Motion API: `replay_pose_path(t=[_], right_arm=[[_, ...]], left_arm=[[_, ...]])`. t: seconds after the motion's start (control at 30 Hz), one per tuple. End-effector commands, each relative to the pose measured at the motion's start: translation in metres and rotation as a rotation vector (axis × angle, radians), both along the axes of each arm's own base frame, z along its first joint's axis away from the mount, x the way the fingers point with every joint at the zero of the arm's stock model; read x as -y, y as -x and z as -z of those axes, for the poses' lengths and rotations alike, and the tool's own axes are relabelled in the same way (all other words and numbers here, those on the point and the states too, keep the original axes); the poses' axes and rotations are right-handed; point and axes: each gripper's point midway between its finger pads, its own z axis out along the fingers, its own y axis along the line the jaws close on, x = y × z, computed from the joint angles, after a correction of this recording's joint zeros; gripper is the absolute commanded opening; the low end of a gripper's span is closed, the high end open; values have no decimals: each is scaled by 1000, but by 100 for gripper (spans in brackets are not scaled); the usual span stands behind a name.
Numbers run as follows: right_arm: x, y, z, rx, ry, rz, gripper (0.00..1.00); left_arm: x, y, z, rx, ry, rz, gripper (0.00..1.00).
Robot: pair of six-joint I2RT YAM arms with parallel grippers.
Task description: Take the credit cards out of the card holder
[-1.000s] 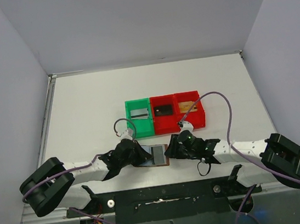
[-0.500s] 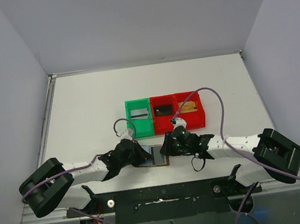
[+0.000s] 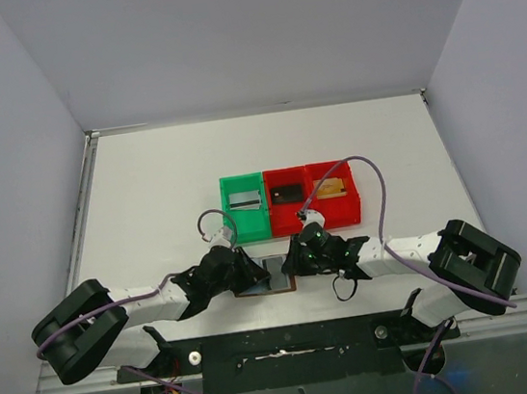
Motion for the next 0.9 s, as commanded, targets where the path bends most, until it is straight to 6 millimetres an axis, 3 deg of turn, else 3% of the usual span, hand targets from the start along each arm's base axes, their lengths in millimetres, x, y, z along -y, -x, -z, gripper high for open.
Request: replay_pose_path(t=[0.0,0.2,0.57,0.77,0.8,0.87], right_arm=[[5,8,11,-34,12,-5,17],[6,7,12,-35,23,0,16],[15,2,12,-35,46,38,16],[11,0,4,-15,23,31,16],[10,-1,3,-12,22,29,16],[9,-2,1,-10,21,24,16]], left_arm=[[5,-1,-4,18,38,2,21],[5,-4,-8,32,45,-9,0],[-24,-3,-5,39,-49,-76,0],[-27,-1,-5,44,-48,-68,0],[-25,-1,-7,47,-43,-60,2],[-21,-2,-8,49,-31,-49,18]])
